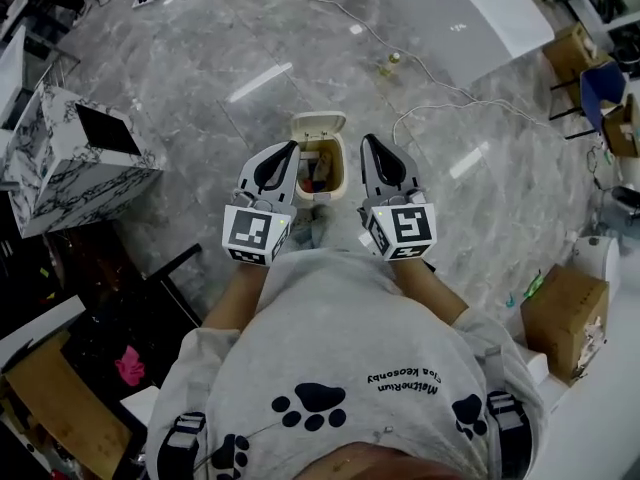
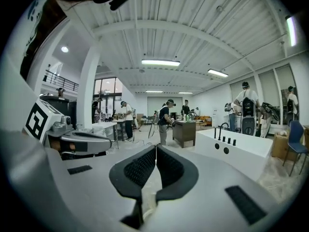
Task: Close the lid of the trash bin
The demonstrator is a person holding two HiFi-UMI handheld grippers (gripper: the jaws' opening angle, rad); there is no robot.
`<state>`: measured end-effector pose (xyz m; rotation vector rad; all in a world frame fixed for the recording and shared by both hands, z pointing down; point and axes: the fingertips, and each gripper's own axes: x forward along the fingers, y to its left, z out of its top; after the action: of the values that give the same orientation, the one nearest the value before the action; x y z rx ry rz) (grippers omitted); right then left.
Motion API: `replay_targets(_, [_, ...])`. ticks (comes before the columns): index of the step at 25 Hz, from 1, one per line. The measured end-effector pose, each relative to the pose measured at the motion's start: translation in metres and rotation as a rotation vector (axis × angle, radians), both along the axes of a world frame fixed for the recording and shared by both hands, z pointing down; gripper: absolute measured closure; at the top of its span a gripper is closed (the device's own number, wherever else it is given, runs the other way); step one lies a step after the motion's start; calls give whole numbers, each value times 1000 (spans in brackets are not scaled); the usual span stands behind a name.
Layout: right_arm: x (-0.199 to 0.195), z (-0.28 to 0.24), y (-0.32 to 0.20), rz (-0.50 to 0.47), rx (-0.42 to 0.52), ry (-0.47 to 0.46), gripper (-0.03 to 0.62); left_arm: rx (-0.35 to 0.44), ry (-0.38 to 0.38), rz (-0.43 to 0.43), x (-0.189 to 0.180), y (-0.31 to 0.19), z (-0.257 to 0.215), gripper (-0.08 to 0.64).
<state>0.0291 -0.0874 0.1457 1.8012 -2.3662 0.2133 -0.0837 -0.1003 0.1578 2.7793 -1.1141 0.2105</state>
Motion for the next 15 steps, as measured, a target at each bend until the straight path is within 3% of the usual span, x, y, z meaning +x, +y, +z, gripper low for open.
replay_targets(12, [10,42,-65,-157,-21,104,560,50,-41,30,17,-58,30,540])
replay_targets(15, [19,62,-77,-184,-16,146,560,84,9,22,25,-73,42,540])
